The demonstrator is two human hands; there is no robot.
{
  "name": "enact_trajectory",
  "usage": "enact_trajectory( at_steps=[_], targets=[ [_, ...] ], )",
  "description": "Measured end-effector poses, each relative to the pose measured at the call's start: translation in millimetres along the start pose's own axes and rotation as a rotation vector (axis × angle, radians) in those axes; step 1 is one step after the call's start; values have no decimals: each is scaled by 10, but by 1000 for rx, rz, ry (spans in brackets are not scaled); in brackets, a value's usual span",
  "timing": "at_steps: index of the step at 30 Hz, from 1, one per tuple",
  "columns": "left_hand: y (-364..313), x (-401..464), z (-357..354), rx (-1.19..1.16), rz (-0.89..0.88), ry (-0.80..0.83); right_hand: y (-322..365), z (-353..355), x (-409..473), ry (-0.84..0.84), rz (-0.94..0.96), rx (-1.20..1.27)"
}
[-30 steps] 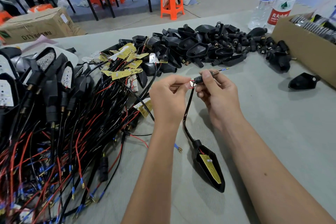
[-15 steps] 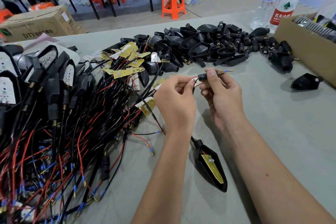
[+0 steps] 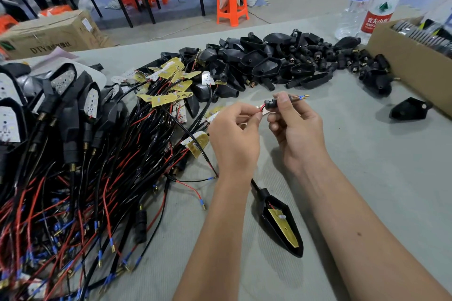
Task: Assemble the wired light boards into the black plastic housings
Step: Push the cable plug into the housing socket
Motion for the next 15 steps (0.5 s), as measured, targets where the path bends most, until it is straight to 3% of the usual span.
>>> enact_trajectory(
  at_steps=[11, 15],
  targets=[
    [27, 53, -1, 97, -96, 175, 20, 13, 15, 100, -24, -130],
    [60, 68, 54, 1, -9, 143, 12, 19, 29, 138, -24, -163]
  ],
)
Point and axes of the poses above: each hand's wrist, its own x-axis towards the middle knuckle, its own z-axis out of the back of the hand, y = z × x, the point moved 5 cm from there along x, towards the middle knuckle, and after that the axes turned 6 degrees about z, right-handed, at the moved point
